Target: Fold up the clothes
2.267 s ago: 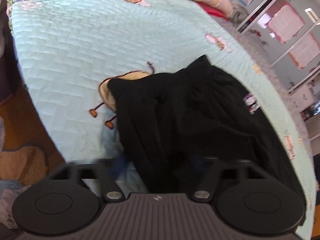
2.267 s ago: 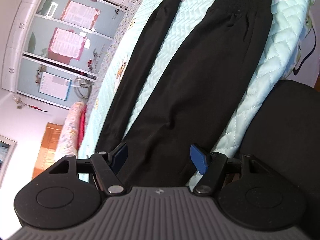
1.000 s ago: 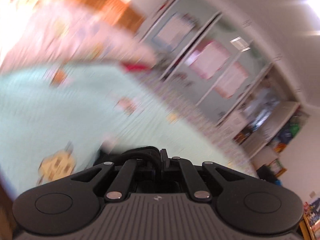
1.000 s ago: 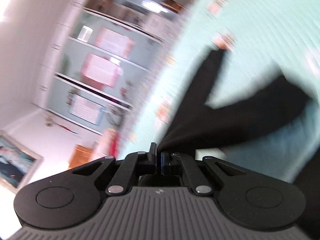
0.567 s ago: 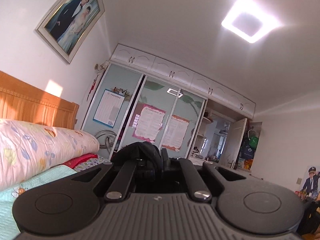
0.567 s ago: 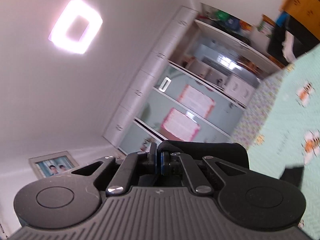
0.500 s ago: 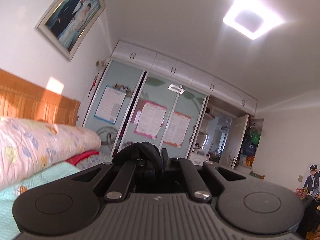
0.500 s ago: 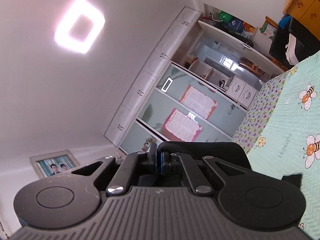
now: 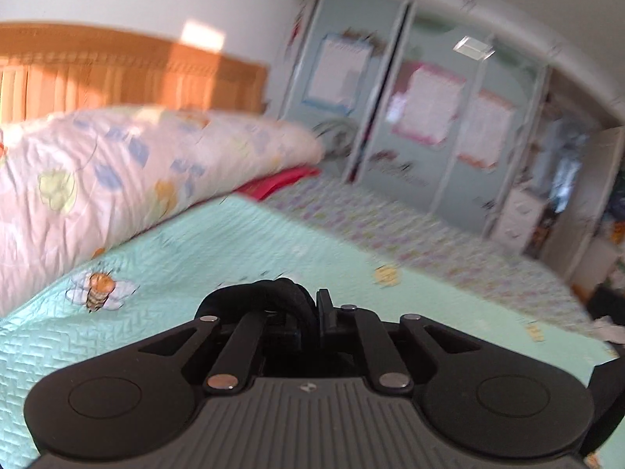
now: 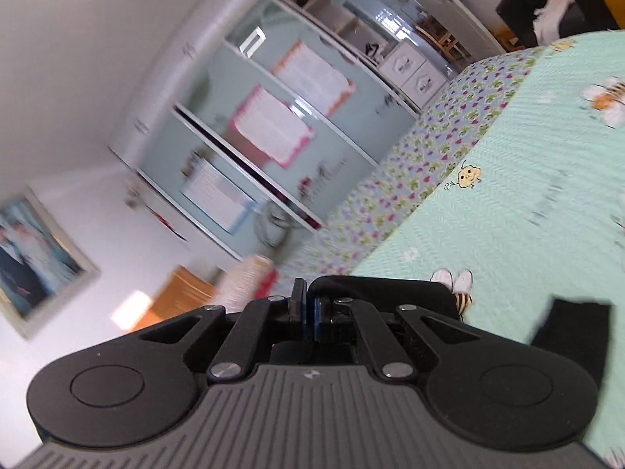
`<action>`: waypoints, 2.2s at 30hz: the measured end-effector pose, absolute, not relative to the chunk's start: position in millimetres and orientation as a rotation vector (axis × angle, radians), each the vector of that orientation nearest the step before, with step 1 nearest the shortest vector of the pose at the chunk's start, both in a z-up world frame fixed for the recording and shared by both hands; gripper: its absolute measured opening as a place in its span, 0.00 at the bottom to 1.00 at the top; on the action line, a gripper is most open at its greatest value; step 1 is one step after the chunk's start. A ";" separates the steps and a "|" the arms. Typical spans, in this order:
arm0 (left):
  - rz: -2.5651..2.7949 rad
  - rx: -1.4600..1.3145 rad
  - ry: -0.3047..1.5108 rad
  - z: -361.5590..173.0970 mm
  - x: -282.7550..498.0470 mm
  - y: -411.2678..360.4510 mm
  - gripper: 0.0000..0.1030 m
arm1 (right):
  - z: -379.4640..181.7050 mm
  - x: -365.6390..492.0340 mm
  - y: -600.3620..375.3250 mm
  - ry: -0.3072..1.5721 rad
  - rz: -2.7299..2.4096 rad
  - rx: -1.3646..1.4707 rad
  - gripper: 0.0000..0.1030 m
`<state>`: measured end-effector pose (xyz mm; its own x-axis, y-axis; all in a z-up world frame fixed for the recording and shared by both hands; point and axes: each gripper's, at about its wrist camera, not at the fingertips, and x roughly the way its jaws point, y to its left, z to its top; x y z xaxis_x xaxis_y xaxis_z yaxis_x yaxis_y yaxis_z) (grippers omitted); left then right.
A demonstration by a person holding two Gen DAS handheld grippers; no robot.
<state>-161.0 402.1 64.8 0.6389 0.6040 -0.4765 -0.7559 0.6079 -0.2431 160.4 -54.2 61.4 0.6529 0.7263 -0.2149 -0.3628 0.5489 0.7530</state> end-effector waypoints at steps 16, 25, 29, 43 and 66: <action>0.828 -0.698 0.610 -98.9 -308.5 373.7 0.56 | -139.6 61.2 -160.0 0.861 0.508 0.743 0.53; 0.829 -0.933 0.605 -139.7 -308.9 386.5 0.62 | -196.7 74.8 -210.9 0.905 0.391 1.018 0.64; 0.839 -0.938 0.623 -145.9 -276.1 386.1 0.64 | -203.1 104.7 -182.5 0.916 0.370 1.023 0.66; 0.704 -0.929 0.302 -75.5 -311.7 360.2 0.02 | -91.1 65.7 -207.4 0.649 0.392 1.000 0.01; 0.785 -1.011 0.472 -138.2 -308.9 356.8 0.53 | -187.5 107.4 -197.4 0.873 0.229 0.990 0.43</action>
<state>-308.9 356.8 -138.2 0.6413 0.3594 -0.6779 -0.7673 0.2999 -0.5668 107.4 -197.4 -187.5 0.6501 0.5374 -0.5371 0.2048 0.5568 0.8050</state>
